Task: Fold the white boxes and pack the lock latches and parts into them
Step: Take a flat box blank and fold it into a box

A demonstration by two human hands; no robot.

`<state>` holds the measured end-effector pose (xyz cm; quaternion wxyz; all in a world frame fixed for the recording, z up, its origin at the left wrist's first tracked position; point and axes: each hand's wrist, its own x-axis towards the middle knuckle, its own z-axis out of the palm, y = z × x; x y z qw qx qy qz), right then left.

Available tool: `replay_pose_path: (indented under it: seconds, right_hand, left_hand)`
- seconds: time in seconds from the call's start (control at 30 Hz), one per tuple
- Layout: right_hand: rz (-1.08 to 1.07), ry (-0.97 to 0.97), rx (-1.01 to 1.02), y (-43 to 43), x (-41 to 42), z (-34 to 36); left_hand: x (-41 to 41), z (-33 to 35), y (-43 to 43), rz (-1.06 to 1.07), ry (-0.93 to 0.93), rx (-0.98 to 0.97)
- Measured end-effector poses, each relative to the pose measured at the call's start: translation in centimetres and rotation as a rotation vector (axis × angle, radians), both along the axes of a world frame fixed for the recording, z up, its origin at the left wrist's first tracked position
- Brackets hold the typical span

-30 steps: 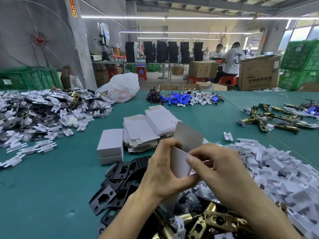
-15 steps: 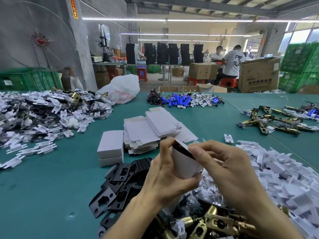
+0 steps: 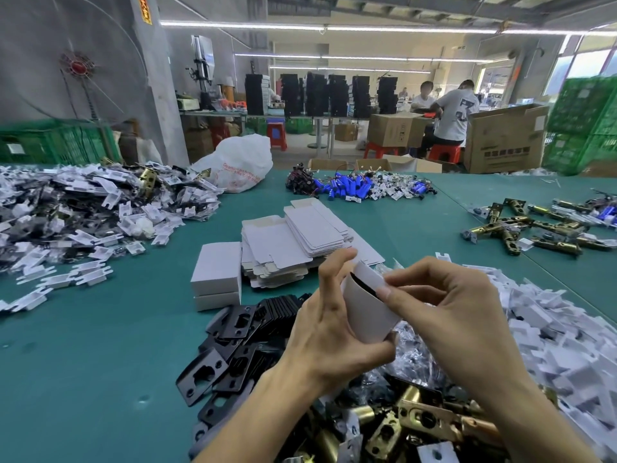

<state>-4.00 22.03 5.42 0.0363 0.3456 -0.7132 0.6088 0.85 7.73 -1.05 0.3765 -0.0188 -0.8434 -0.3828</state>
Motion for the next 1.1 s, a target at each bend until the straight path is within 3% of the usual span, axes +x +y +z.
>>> replay_pose_path:
  seconds: [0.6, 0.87, 1.1]
  right_hand:
    - [-0.010, 0.077, 0.199, 0.9, -0.6, 0.8]
    - [-0.012, 0.118, 0.266, 1.3, -0.7, 1.1]
    - [0.293, 0.005, 0.222, 1.1, -0.8, 0.9]
  left_hand:
    - [0.1, 0.1, 0.4, 0.001, -0.056, -0.070]
    - [0.1, 0.2, 0.6, -0.028, -0.069, -0.013]
    - [0.1, 0.6, -0.5, -0.040, 0.018, 0.079]
